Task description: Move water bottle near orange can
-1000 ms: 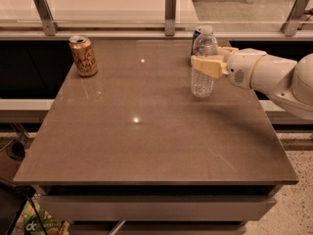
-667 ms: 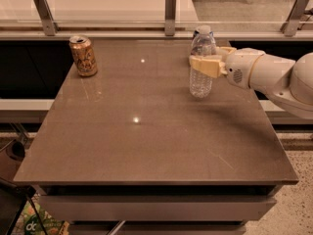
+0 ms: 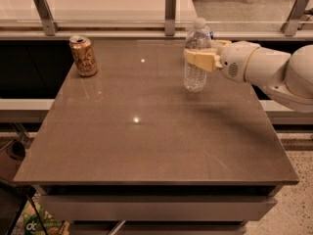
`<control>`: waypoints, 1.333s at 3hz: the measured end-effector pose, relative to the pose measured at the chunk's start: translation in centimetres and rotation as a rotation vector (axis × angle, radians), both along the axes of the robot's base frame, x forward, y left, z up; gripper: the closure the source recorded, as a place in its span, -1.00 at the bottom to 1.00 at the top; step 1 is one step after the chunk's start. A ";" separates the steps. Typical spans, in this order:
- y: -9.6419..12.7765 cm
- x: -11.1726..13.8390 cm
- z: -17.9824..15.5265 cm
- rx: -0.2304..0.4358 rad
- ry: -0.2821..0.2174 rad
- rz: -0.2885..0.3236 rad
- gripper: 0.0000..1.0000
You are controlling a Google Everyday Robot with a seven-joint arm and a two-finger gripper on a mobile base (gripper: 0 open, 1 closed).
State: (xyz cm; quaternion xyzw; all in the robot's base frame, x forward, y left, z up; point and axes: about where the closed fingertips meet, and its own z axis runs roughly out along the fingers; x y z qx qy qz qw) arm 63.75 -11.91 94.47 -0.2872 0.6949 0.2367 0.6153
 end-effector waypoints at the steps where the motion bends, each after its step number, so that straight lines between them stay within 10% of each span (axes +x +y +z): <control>1: 2.2 1.2 3.2 0.003 -0.045 0.017 1.00; 4: 11.2 4.5 6.5 0.070 -0.055 0.105 1.00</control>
Offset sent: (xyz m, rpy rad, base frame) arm 0.0395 0.0756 0.0774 0.0293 -0.0655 0.0475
